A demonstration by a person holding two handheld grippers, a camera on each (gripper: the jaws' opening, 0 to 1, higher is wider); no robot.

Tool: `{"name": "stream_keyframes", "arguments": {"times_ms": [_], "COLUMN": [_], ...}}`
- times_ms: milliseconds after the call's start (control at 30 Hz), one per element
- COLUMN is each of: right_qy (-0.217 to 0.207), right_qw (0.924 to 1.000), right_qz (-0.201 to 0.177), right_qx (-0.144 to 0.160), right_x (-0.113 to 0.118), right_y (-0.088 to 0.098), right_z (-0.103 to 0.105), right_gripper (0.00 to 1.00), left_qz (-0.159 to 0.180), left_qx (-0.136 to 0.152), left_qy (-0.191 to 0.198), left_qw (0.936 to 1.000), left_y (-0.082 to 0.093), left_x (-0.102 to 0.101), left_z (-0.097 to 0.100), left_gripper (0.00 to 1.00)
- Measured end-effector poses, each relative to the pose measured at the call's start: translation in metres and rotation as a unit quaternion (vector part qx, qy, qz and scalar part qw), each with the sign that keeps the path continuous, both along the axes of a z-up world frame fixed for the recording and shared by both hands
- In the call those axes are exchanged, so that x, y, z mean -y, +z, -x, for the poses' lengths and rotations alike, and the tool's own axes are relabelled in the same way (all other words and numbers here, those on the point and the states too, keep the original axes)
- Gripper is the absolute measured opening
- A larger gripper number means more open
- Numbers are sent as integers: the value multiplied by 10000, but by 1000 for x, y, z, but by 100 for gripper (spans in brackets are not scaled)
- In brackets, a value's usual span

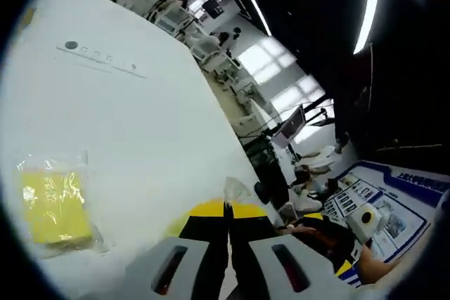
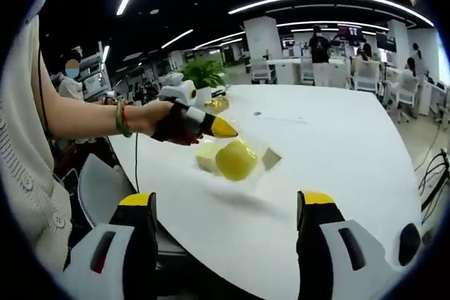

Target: Compare the silicone blocks by pressing each to a similar depth, holding the contact briefly, and releasing to observe deformation and rebound differences across the visible hardness samples.

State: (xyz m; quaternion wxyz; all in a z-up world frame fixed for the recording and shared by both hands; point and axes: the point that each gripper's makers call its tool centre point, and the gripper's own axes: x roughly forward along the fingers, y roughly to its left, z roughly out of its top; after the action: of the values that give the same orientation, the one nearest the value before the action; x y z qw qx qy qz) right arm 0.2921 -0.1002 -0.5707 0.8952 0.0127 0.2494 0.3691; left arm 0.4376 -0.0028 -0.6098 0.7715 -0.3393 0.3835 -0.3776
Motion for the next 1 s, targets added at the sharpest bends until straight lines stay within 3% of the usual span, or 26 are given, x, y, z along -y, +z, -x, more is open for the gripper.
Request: {"name": "stream_keyframes", "arguments": {"times_ms": [200,367,567,767,1000], "right_qy": [-165,-254,-284,-326,-395], "right_qw": [9998,9993,9988,9980,9972], "right_qz": [-17,-55,-112,-141,-170], "right_qx": [-130,-261,-382,-522,-611], "right_x": [21,28,27,29,33], "right_y": [-7,-19,-29,-37,-42], "right_z": [-3,-8,-8,-6,-7], "right_gripper": [75,74,73,73,72], "left_qz": [271,160,-256,-744,-1138], "left_qx": [-370,-464,-494,-511,-428], "left_qy": [282,592,825,713,569], "left_qw": [9986,9970,9950,9934,9909], "left_y": [-17,-34,-58,-82,-98], "left_x": [12,18,9,2,0], "left_z": [-23,-46,-65,-76,-85], "left_gripper": [0,0,0,0,0]}}
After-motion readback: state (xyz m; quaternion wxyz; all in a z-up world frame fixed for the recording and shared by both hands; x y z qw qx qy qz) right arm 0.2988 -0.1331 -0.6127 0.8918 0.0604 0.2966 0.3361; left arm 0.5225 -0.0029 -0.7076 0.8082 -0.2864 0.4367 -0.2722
